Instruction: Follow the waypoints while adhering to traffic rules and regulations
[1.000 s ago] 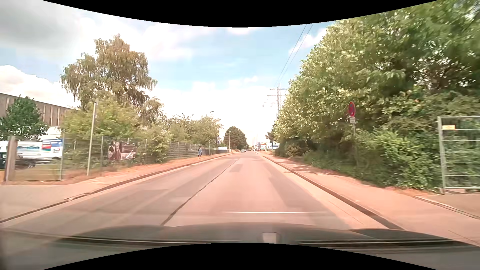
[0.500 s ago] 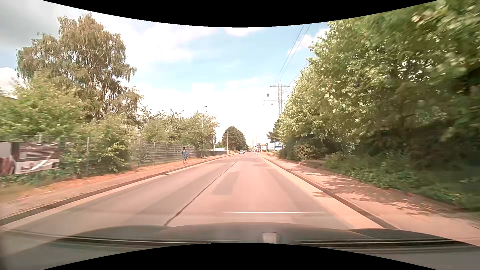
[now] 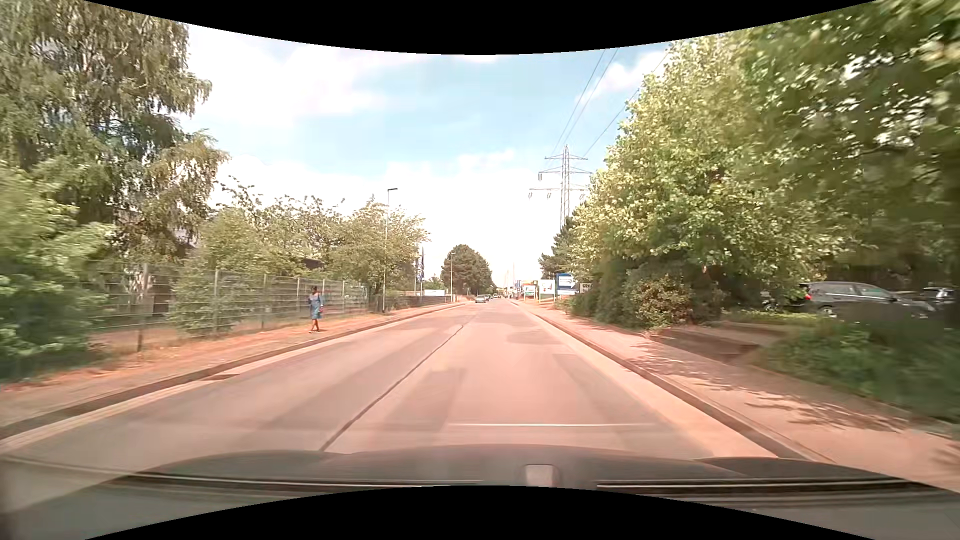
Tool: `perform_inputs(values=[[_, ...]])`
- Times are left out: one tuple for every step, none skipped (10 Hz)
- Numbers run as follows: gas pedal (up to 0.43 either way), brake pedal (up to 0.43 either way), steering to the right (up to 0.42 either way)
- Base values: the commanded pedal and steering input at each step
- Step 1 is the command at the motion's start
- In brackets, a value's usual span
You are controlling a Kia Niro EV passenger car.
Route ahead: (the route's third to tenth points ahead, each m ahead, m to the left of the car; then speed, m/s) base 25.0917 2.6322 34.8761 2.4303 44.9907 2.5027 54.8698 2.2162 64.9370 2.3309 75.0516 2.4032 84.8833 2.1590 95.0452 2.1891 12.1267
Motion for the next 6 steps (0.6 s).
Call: perform_inputs(values=[[0.138,0.0,0.0],[0.138,0.0,-0.001],[0.138,0.0,-0.002],[0.138,0.0,-0.005],[0.138,0.0,-0.005],[0.138,0.0,-0.004]])
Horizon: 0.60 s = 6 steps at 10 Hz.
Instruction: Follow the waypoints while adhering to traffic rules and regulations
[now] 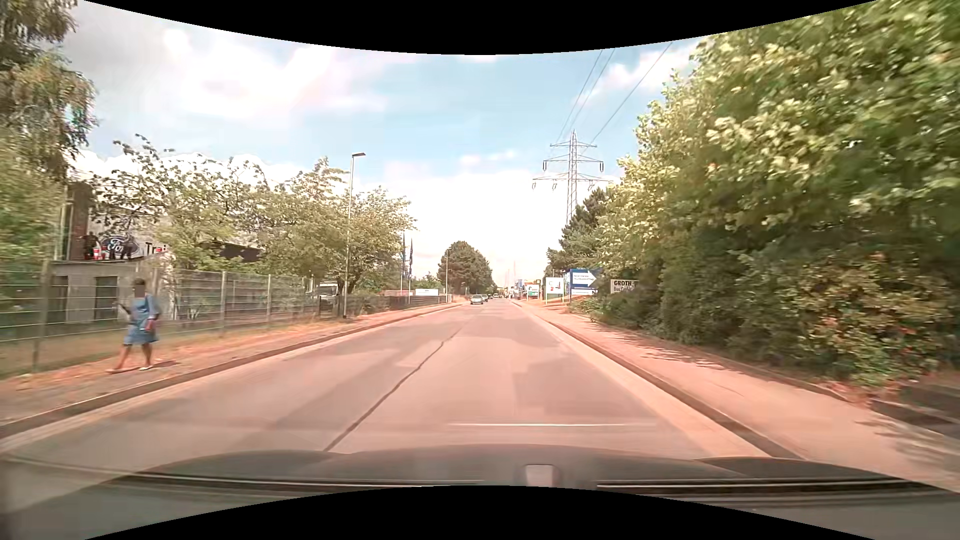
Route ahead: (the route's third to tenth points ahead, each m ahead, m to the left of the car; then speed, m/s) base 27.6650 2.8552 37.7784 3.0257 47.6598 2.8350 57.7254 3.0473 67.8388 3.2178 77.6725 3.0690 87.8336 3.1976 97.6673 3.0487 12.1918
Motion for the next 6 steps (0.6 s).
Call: perform_inputs(values=[[0.138,0.0,-0.003],[0.138,0.0,-0.003],[0.138,0.0,-0.002],[0.138,0.0,-0.002],[0.138,0.0,-0.002],[0.138,0.0,-0.002]])
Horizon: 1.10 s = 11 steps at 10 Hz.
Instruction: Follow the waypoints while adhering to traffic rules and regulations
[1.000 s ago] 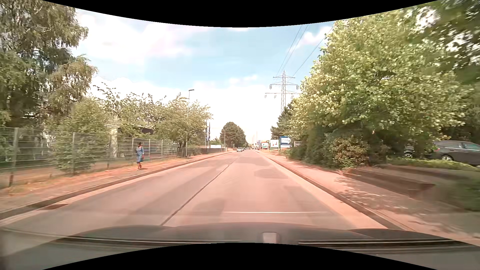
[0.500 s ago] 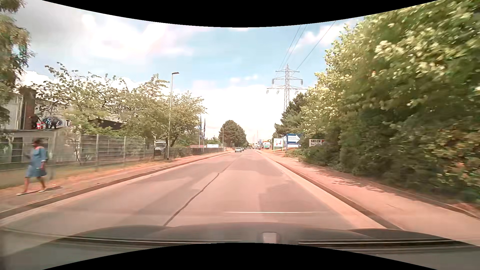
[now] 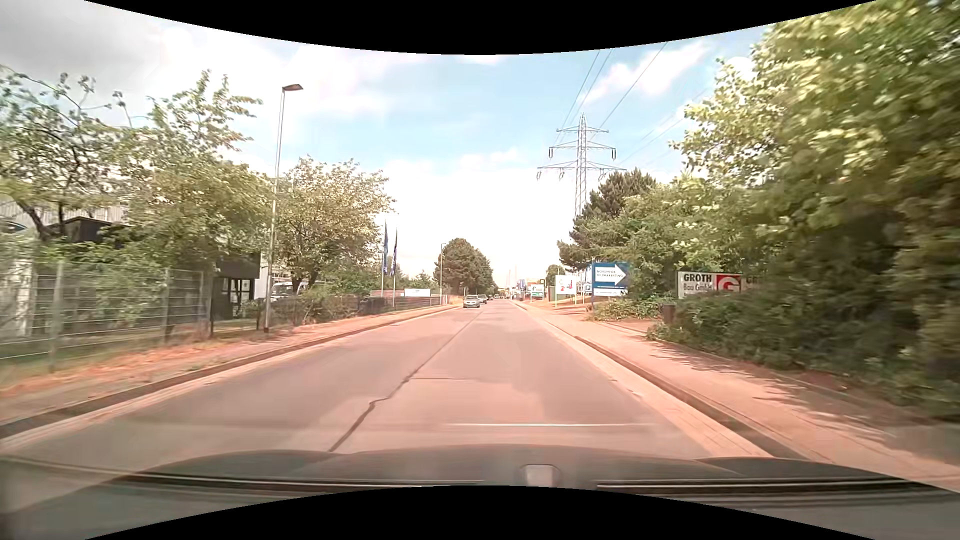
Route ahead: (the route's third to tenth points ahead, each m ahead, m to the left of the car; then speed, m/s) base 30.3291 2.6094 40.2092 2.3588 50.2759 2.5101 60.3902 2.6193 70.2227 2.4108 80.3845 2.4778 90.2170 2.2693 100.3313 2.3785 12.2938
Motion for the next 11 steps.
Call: perform_inputs(values=[[0.138,0.0,-0.002],[0.138,0.0,0.0],[0.138,0.0,0.0],[0.138,0.0,0.0],[0.138,0.0,0.0],[0.138,0.0,0.0],[0.13,0.0,0.0],[0.13,0.0,0.0],[0.13,0.0,0.0],[0.118,0.0,0.0],[0.067,0.0,0.0]])
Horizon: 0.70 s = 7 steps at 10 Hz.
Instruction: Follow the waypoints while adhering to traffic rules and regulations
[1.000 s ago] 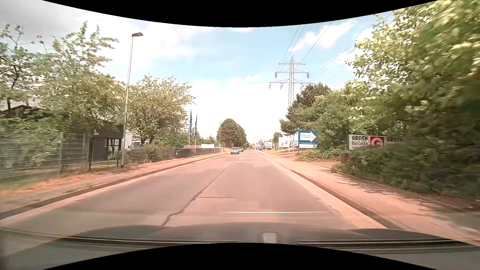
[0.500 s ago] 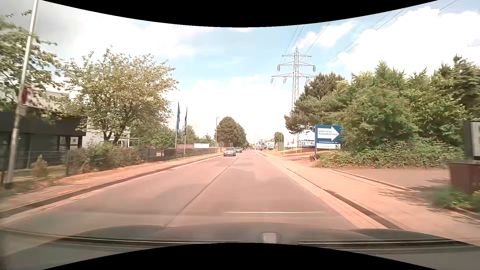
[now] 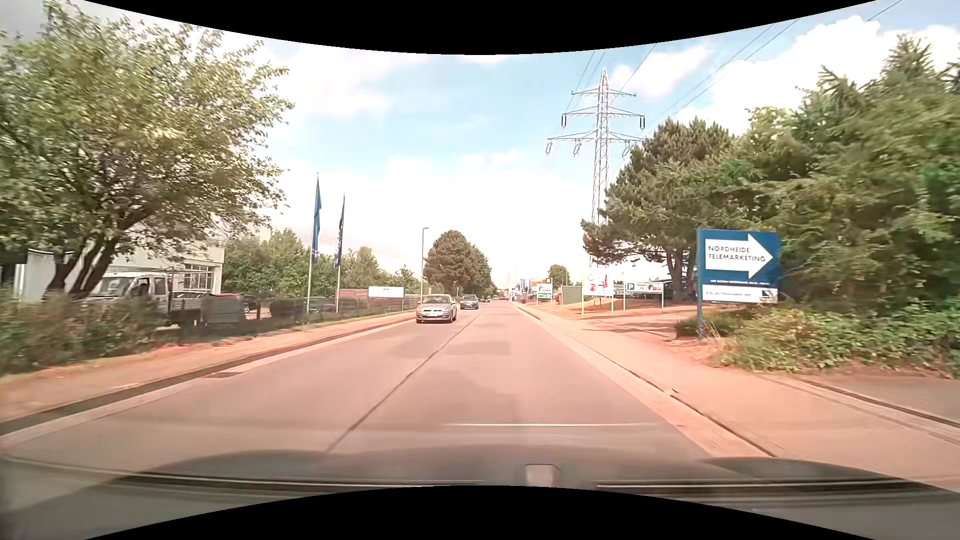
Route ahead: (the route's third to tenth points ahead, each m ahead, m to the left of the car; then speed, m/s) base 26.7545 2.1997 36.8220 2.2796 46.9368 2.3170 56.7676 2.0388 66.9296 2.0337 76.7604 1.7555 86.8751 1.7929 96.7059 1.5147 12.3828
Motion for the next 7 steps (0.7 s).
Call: perform_inputs(values=[[0.047,0.0,0.001],[0.047,0.0,0.0],[0.047,0.0,0.0],[0.047,0.0,0.0],[0.047,0.0,0.0],[0.047,0.0,0.0],[0.047,0.0,0.0]])
